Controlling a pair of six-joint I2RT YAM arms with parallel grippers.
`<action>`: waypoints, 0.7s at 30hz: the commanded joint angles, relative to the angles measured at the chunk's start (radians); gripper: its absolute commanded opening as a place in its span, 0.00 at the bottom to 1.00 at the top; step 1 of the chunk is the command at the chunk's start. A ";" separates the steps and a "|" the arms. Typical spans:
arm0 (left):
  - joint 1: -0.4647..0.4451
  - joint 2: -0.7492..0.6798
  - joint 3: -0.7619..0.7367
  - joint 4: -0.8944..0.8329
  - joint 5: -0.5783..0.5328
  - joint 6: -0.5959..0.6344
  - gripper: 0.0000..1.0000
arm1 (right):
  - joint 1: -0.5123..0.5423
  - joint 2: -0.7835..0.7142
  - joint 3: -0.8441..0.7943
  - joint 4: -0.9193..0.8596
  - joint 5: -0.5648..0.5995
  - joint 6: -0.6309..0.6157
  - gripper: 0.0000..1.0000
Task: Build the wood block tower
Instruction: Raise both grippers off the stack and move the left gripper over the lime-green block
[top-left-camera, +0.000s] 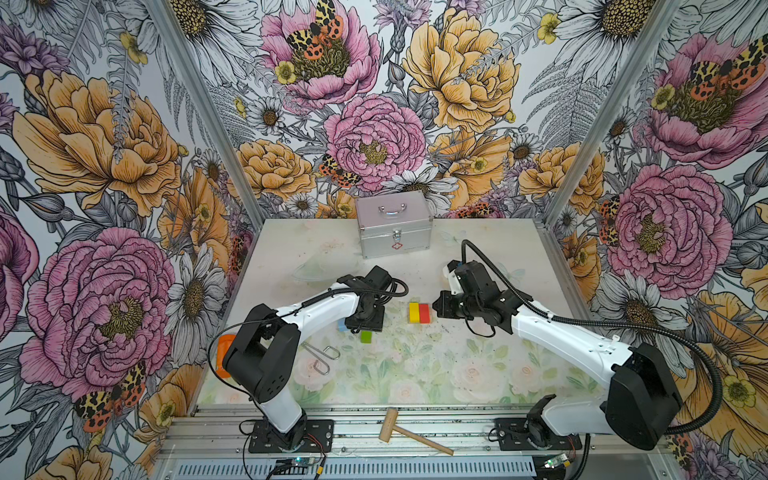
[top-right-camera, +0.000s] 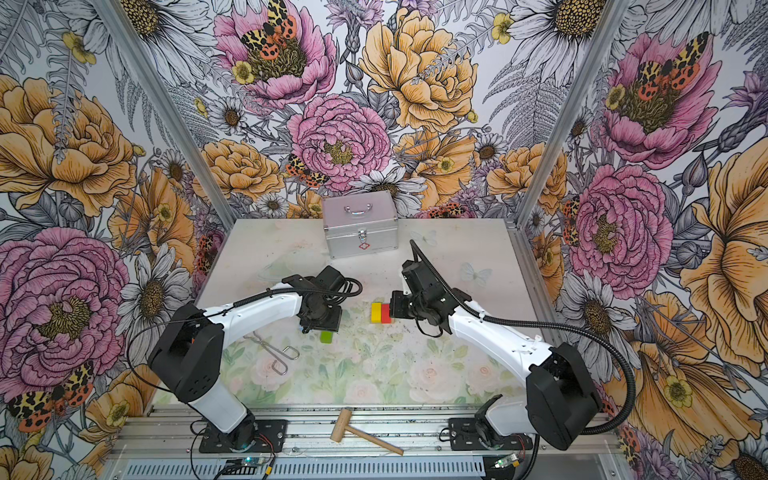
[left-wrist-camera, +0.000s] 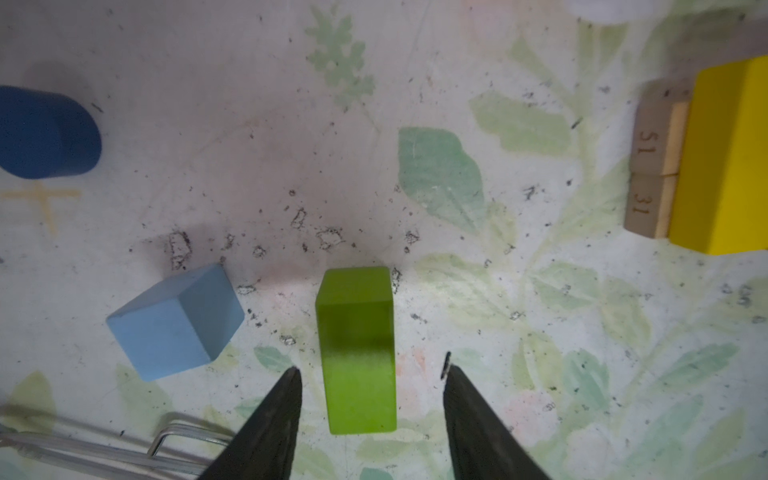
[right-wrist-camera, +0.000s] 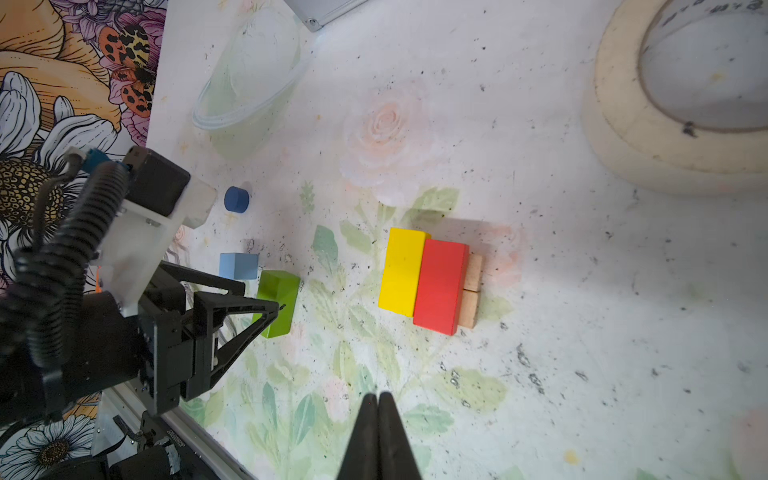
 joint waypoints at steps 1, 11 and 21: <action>0.016 0.015 -0.021 0.037 0.021 -0.015 0.57 | -0.007 0.001 -0.006 0.002 0.017 -0.014 0.06; 0.022 0.045 -0.021 0.062 0.040 -0.010 0.56 | -0.009 -0.001 -0.010 0.002 0.024 -0.009 0.06; 0.025 0.068 -0.019 0.068 0.042 -0.012 0.56 | -0.010 -0.003 -0.009 0.001 0.022 -0.009 0.16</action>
